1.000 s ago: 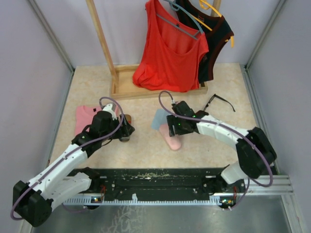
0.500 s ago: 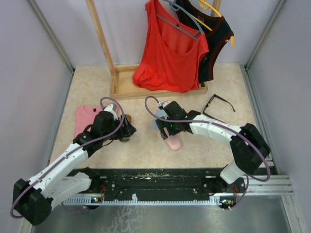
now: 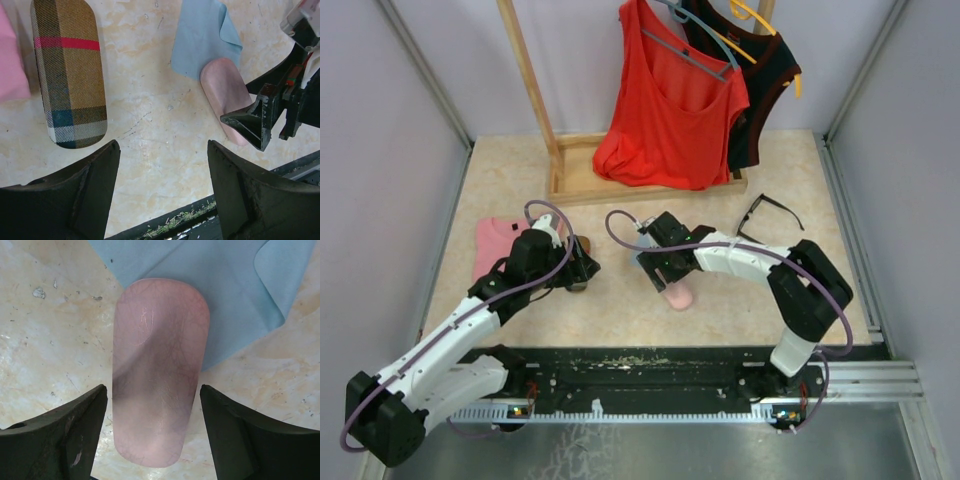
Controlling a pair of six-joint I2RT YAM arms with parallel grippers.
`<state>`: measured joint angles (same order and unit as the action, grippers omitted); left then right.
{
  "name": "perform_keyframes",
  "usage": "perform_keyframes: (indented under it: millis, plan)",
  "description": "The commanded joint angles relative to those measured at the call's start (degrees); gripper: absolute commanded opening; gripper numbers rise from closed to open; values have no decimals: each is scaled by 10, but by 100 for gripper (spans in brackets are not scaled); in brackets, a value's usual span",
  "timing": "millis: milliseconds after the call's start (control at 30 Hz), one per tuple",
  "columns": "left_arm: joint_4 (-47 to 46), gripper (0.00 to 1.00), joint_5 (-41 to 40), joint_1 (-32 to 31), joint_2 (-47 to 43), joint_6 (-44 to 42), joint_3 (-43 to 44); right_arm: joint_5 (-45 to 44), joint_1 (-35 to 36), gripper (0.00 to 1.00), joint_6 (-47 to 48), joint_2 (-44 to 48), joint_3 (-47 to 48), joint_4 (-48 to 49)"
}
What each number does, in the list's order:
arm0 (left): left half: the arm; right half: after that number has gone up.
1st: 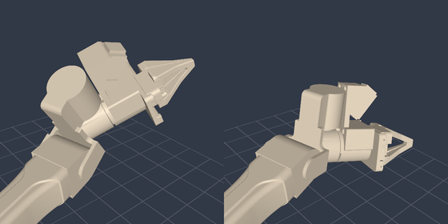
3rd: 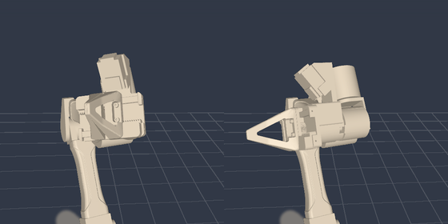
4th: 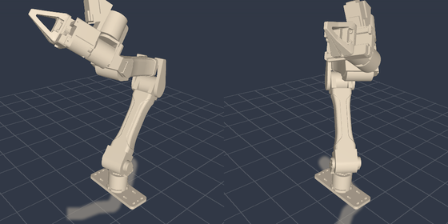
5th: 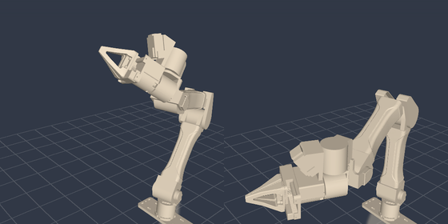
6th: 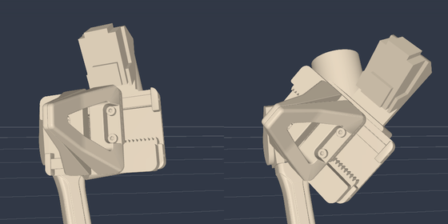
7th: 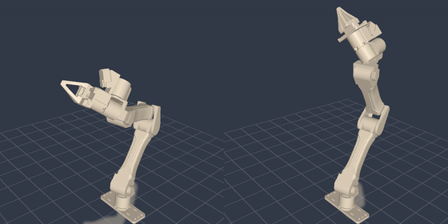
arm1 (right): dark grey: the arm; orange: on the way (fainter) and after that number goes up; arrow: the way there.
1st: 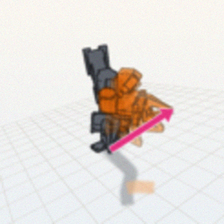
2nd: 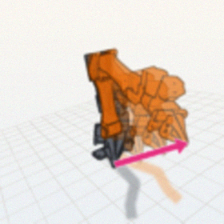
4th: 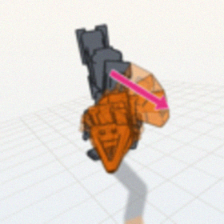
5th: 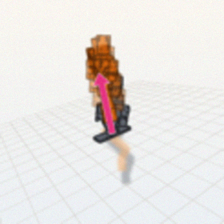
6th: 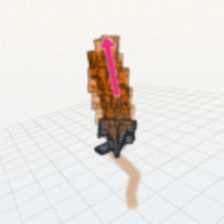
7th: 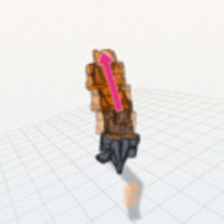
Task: Organize the sunglasses
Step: Pick up the sunglasses case from the center of the board.
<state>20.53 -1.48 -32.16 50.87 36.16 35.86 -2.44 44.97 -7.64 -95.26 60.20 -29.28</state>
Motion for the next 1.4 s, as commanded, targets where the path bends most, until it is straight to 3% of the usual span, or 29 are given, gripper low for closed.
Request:
perform_keyframes:
  millis: [0, 467, 633, 833, 933, 1100, 1367]
  plan:
    - [-16, 77, -1, -3, -7, -5, 2, -16, 12, 74, 10, -13, 32, -1]
    - [-21, 77, 0, -3, -10, -10, 0, -26, 15, 55, 8, -19, 44, -15]
    - [-19, 77, 1, -3, -18, -14, 4, -25, 15, 31, -16, 12, 35, -6]
    - [-54, 79, 30, -3, -94, -31, -11, -24, 15, 0, -62, 123, 0, 29]
    - [-94, 80, 51, -2, -142, -32, -32, 10, 15, 0, -95, 212, -50, 100]
    - [-144, 81, 112, -2, -167, -29, -36, 121, 15, 0, -168, 317, -145, 296]
    - [-210, 81, 200, -2, -158, -29, -32, 201, 15, 0, -244, 345, -182, 480]
